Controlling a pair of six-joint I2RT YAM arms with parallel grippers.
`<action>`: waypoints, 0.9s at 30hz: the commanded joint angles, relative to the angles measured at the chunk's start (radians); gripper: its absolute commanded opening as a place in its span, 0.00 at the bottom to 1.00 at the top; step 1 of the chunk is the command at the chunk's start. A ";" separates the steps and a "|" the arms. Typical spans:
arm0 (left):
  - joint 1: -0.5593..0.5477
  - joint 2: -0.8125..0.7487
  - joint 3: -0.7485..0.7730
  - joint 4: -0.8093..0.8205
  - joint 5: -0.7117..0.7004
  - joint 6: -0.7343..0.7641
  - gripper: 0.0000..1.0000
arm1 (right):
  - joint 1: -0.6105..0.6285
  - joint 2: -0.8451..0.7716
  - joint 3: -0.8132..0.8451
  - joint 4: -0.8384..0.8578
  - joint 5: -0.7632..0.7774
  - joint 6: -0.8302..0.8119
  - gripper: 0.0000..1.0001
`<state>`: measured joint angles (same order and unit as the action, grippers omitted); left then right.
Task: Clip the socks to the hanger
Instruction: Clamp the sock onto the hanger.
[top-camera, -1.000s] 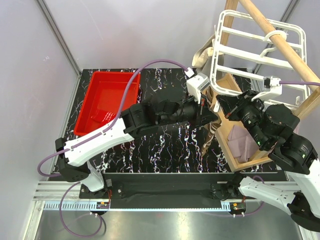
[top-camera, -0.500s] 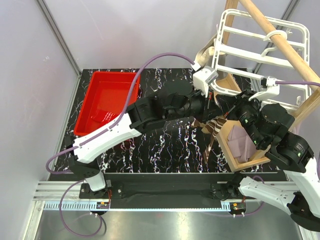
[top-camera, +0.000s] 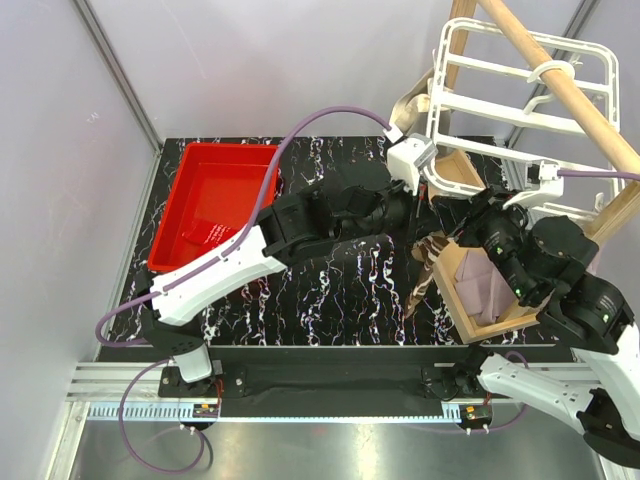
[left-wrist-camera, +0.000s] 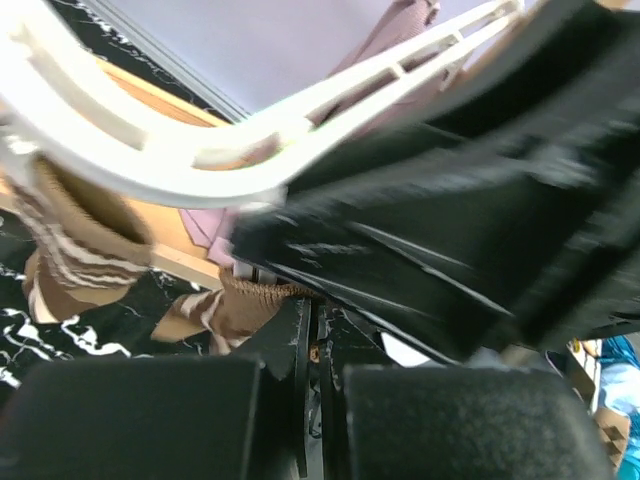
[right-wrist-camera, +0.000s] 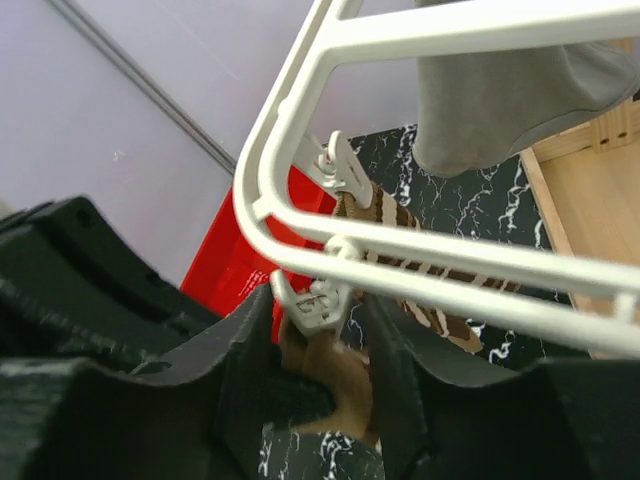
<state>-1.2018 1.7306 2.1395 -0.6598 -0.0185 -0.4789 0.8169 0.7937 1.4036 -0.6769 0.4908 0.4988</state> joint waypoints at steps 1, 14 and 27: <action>0.015 -0.013 0.030 0.065 -0.037 0.006 0.00 | 0.008 -0.013 -0.012 -0.018 -0.101 0.014 0.49; 0.079 -0.218 -0.352 0.320 0.126 -0.017 0.48 | 0.007 -0.070 0.014 -0.058 -0.060 0.015 0.87; 0.175 -0.367 -0.539 0.350 0.046 0.117 0.63 | 0.007 -0.180 0.092 -0.251 -0.192 -0.071 0.90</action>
<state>-1.0603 1.3804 1.6375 -0.4030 0.0628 -0.4324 0.8181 0.6338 1.4380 -0.8612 0.3588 0.4740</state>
